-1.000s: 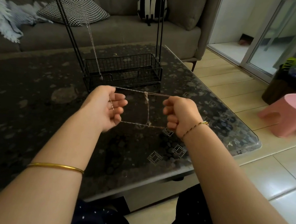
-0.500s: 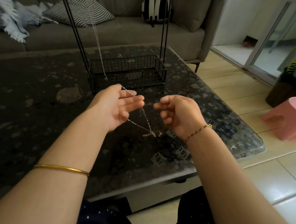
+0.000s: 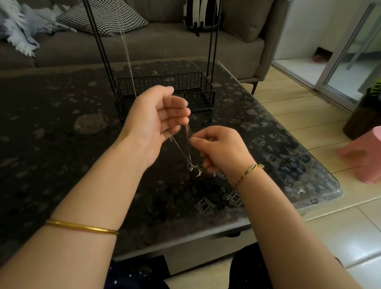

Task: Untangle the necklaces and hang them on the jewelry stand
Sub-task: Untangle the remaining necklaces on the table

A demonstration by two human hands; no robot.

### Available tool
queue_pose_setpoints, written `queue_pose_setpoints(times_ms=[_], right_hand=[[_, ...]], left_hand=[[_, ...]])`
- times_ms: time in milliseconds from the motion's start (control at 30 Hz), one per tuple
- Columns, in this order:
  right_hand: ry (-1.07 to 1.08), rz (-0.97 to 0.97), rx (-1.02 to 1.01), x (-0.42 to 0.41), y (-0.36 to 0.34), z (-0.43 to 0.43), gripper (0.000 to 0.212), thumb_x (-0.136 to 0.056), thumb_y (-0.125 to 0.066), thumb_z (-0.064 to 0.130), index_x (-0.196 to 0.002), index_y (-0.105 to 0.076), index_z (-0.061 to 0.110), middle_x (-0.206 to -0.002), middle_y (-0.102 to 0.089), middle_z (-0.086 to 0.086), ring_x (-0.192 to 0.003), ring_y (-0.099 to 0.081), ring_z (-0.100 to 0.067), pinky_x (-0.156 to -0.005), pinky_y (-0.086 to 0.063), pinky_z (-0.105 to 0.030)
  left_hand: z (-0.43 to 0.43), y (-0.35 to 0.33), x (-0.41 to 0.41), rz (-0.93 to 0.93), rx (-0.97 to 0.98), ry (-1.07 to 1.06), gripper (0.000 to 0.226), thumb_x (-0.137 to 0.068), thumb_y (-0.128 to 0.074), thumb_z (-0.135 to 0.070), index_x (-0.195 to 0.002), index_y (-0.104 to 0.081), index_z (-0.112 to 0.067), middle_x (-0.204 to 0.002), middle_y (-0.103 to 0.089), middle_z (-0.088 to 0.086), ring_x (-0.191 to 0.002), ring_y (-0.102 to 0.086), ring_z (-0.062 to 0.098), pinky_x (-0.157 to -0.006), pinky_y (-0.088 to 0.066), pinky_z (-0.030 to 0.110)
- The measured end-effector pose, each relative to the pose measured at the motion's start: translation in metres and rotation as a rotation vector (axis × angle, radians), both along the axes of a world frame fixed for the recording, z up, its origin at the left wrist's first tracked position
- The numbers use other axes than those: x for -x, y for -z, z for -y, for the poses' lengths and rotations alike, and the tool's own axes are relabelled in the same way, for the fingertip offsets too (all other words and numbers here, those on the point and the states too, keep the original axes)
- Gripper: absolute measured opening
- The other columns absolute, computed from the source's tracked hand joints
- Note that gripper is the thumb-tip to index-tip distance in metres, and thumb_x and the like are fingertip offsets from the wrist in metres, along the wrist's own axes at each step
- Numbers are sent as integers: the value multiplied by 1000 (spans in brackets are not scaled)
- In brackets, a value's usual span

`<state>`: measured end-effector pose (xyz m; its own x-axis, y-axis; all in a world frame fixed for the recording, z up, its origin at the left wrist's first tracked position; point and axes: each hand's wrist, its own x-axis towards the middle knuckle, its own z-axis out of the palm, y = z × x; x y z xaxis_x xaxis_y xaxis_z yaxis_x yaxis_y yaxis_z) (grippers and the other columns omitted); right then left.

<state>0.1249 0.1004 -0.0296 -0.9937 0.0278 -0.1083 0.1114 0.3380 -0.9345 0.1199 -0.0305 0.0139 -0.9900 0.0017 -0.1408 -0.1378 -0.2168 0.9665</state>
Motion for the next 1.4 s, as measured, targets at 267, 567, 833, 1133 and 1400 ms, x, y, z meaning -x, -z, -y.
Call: queue_pose_setpoints(times_ms=[267, 567, 833, 1133, 1400], right_hand=[[188, -87, 306, 0, -8, -2, 13, -89, -59, 13, -80, -69, 12, -77, -64, -3, -70, -60, -14, -64, -52, -29], [267, -138, 535, -1, -14, -5, 16, -92, -53, 8, -81, -64, 9, -55, -52, 2, -53, -56, -13, -66, -54, -33], [345, -133, 422, -2, -12, -8, 9, -85, -65, 13, -77, -67, 12, -39, -48, 19, -35, -42, 5, -37, -30, -8], [228, -151, 316, -5, -12, -3, 13, -86, -67, 14, -73, -66, 16, -59, -54, 6, -42, -46, 0, -42, -42, -16], [171, -150, 351, -5, -16, 0, 8, -86, -61, 3, -86, -64, 11, -75, -60, -6, -50, -50, -8, -50, -49, -20]], left_hand=[[0, 6, 7, 65, 147, -67, 28, -94, -58, -28, -69, -55, -17, -49, -43, -8, -47, -42, 7, -61, -51, 27], [-1, 18, 7, 34, 510, 102, 7, -87, -68, -17, -86, -72, -23, -72, -59, -6, -59, -41, 7, -51, -31, 20], [-2, 21, 11, 23, 490, 66, 10, -92, -64, -20, -88, -73, -23, -79, -61, -2, -50, -34, 8, -43, -28, 20], [-4, 17, 9, 27, 406, 114, 14, -96, -57, -20, -90, -70, -19, -49, -42, -11, -37, -31, 2, -33, -26, 14], [-6, 11, 6, 88, 305, 145, 17, -98, -53, -23, -82, -58, -19, -46, -37, -11, -41, -28, 3, -35, -22, 15]])
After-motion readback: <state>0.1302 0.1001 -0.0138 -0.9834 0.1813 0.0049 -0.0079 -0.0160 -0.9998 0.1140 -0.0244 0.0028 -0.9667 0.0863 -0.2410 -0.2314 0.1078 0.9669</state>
